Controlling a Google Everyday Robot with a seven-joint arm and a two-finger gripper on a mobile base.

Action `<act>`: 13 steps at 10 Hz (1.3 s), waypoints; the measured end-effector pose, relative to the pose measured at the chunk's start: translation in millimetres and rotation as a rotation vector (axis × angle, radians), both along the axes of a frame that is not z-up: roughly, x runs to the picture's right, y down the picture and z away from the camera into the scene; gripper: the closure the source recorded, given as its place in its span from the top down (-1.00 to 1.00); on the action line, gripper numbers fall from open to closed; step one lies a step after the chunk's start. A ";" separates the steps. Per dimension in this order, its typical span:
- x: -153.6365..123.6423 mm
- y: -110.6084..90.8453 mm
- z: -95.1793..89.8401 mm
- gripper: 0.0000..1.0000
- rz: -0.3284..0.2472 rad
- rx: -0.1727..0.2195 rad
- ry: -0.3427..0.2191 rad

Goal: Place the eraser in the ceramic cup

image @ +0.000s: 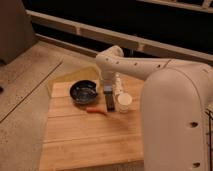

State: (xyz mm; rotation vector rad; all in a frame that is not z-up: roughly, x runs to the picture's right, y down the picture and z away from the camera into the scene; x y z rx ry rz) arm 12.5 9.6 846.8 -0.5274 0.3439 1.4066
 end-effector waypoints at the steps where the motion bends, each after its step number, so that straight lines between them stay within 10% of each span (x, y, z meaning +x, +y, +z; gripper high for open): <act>1: 4.0 7.6 10.1 0.30 0.022 -0.031 -0.004; 13: 16.7 71.4 72.5 0.30 -0.013 -0.282 0.020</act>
